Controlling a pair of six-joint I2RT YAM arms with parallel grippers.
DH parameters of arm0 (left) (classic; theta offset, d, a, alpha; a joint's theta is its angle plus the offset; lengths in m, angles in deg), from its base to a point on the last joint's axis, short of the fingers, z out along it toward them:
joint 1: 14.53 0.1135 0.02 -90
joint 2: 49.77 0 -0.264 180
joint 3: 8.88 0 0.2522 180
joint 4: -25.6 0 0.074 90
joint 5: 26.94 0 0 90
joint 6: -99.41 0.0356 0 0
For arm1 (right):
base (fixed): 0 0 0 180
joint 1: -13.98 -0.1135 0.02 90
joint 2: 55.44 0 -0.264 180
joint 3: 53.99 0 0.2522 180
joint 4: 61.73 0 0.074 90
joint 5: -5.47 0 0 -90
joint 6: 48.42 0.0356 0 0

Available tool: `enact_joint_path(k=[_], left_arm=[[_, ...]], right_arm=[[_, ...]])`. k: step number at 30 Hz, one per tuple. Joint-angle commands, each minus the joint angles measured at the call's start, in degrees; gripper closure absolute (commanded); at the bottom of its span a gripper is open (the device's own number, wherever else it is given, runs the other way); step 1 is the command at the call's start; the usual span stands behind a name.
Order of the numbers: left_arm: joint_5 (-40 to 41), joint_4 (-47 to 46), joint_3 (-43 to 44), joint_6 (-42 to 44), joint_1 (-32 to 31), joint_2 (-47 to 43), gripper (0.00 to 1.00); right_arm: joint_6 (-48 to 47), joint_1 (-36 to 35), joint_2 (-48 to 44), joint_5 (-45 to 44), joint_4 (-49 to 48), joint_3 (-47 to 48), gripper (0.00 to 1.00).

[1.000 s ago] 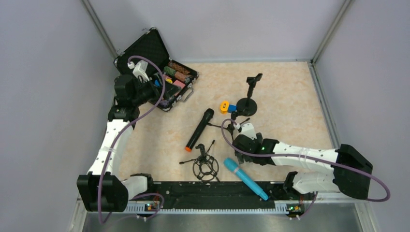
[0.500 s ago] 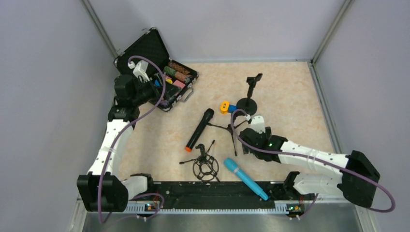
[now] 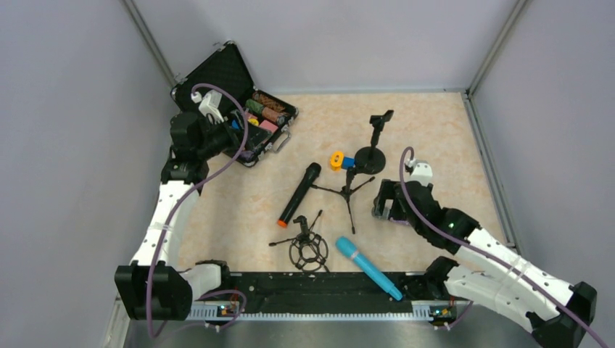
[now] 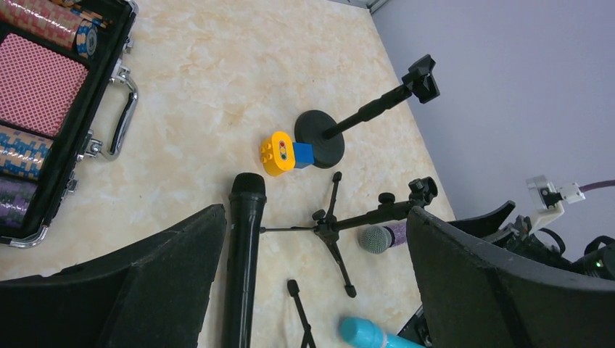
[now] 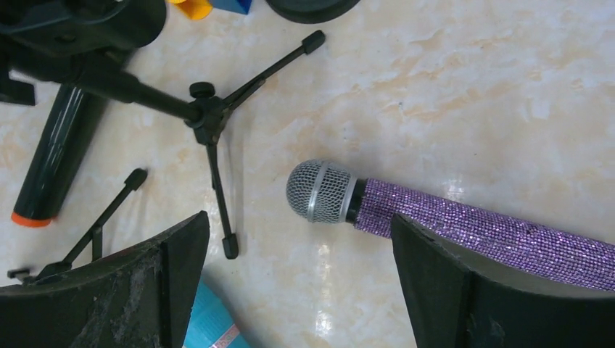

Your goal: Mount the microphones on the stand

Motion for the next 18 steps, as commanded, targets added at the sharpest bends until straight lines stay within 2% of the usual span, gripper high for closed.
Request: enact_joint_path(k=[1, 7, 10, 18], left_arm=[[-1.5, -2.0, 0.0, 0.9, 0.1, -2.1, 0.02], [-2.3, -2.4, -0.2, 1.0, 0.1, -2.7, 0.02], [-2.6, -2.3, -0.1, 1.2, 0.1, -2.8, 0.02], [-3.9, -2.8, 0.0, 1.1, 0.0, -2.9, 0.02]], right_arm=[[-3.7, 7.5, 0.0, 8.4, -1.8, -0.5, 0.08], [-8.0, 16.4, 4.1, 20.6, -4.8, 0.1, 0.08], [-11.5, 17.3, 5.0, 24.5, -7.9, -1.2, 0.03], [-17.2, 17.4, 7.2, 24.0, -10.3, -2.7, 0.01]])
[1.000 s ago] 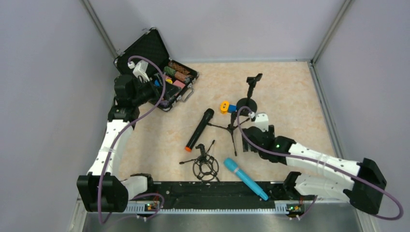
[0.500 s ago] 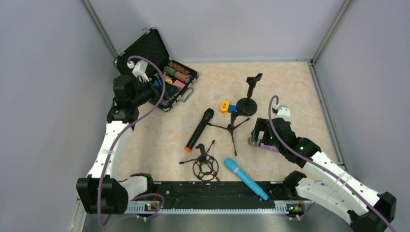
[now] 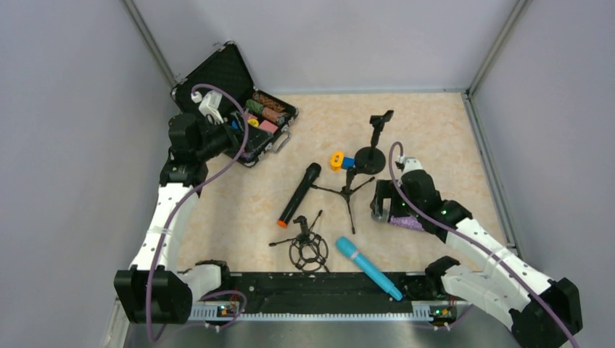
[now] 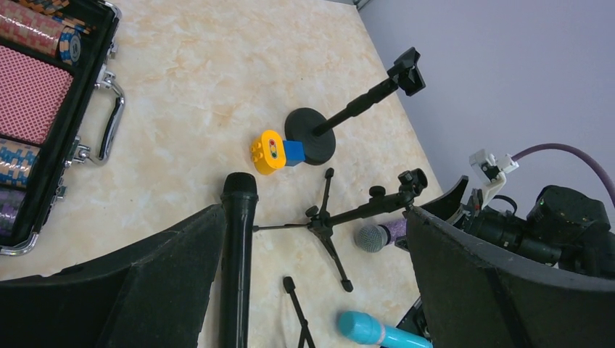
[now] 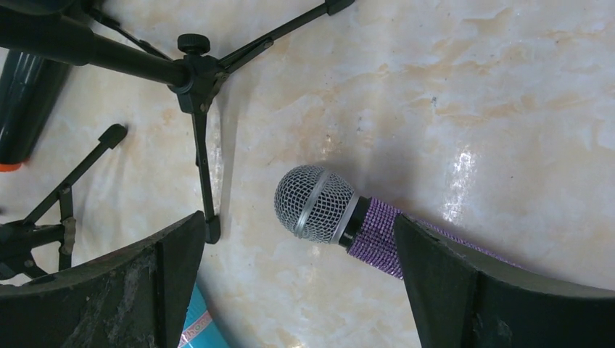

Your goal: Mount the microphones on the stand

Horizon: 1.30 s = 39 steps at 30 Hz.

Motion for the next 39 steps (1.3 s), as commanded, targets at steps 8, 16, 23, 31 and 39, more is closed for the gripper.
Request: enact_joint_path(k=[8, 16, 23, 31, 39], left_arm=[[-4.8, -3.0, 0.8, 1.9, -1.7, -1.4, 0.01], [2.7, 13.5, 8.9, 14.7, -15.2, 2.3, 0.02], [12.5, 13.2, 9.1, 14.7, -32.9, 6.0, 0.07], [27.2, 9.2, 9.9, 17.4, -54.5, 13.2, 0.15], [31.7, -2.6, 5.7, 17.0, -65.1, 21.5, 0.28]], right_arm=[[-3.6, 0.7, 3.9, 1.0, -3.4, 0.2, 0.01], [2.8, 0.7, 5.3, 1.9, -4.2, -1.0, 0.02], [9.6, 1.5, -1.1, 0.8, -4.4, -3.0, 0.02], [12.5, 10.0, -2.9, 6.9, -2.0, -5.1, 0.02], [13.0, 19.2, -0.9, 16.1, -2.1, -6.9, 0.02]])
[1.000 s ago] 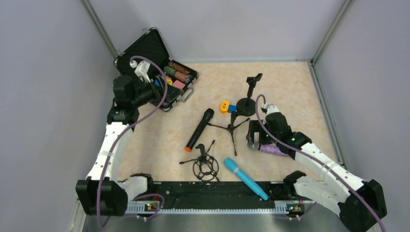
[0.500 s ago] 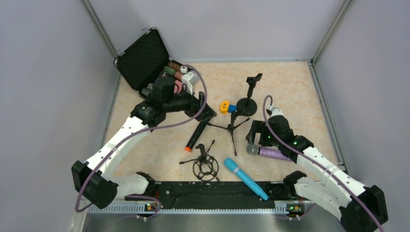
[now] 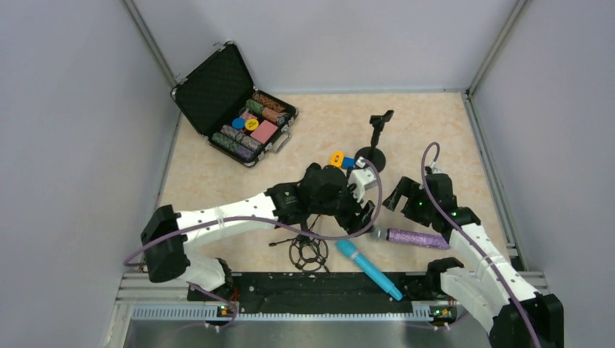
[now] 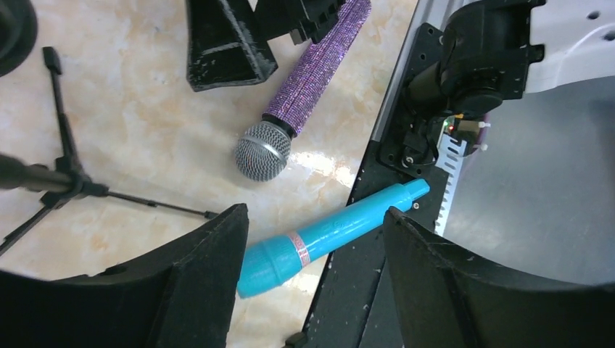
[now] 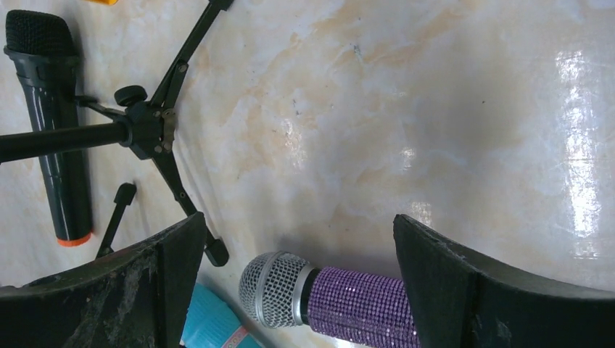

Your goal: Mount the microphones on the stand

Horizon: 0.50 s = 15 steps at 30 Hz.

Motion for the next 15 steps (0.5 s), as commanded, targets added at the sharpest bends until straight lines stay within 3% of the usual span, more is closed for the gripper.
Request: enact_joint_path(k=[1, 10, 15], left_arm=[[4.7, -9.1, -1.1, 0.7, -3.1, 5.2, 0.32], [4.8, -8.5, 5.7, 1.9, -7.8, 20.3, 0.55], [6.4, -8.7, 7.2, 2.7, -9.7, 25.0, 0.58]], right_arm=[[0.9, 3.0, 1.1, 5.3, -0.1, -0.3, 0.02], [0.8, 4.9, 4.9, 5.1, -0.4, -0.3, 0.02], [0.7, 5.7, 5.3, 5.3, -0.4, -0.2, 0.01]])
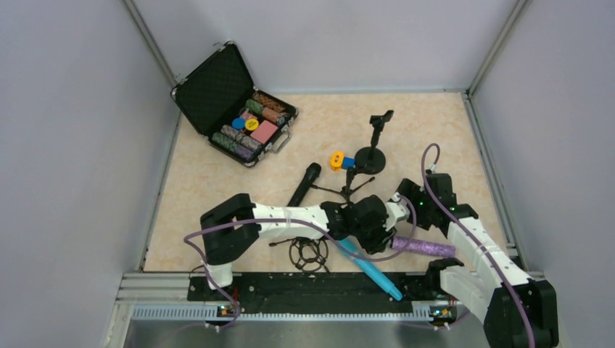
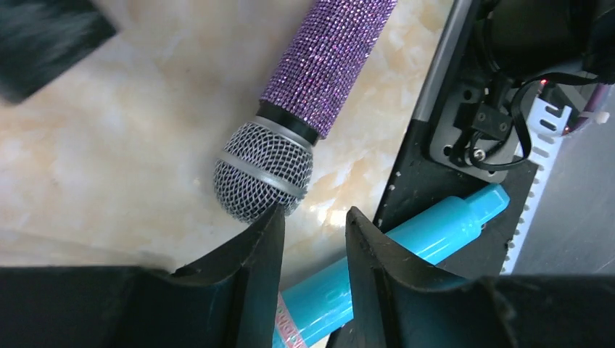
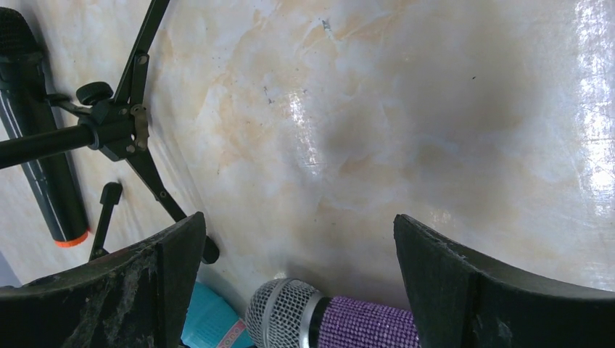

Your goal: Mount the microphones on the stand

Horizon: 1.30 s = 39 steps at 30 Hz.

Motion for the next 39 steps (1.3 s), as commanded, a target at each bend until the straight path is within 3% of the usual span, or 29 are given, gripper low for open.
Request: enact_joint_path(k=[1, 6, 16, 20, 23, 26, 34, 39], left_arm=[[2.3, -3.1, 3.2, 1.5, -1.4, 2.1, 0.59], [3.7, -2.9, 3.8, 0.2, -1.5, 4.6, 0.63], [21.9, 5.0, 12.5, -2.4, -1.4, 11.4, 0.61], [21.8, 1.6, 10.4, -2.6, -1.3, 8.1, 0.54], [17.5, -3.2, 6.9, -4.8, -0.8, 5.0, 0.47], [13.6, -7.7, 4.9, -7.3, -0.8, 5.1, 0.46], [7.5, -16.1, 1.9, -13.3, -1.0, 6.2, 0.61], [13.2, -12.6, 2.5, -15.0, -1.0, 6.0, 0.68]], right_arm=[[0.1, 1.1, 0.1, 0.7, -0.8, 0.3, 0.01], [-0.2, 1.1, 0.5, 0.3, -1.4, -0.4, 0.01], [0.0, 1.2, 0.9, 0.1, -1.5, 0.5, 0.01], [-0.5, 1.3, 0.7, -0.9, 0.2, 1.3, 0.01], [-0.4, 1.3, -0.1, -2.5, 1.3, 1.4, 0.01], [0.9, 1.2, -1.1, -4.2, 1.7, 1.4, 0.01], [2.1, 1.3, -1.4, -7.7, 2.3, 1.8, 0.01], [2.1, 1.3, -0.6, -8.0, 1.9, 2.0, 0.01]])
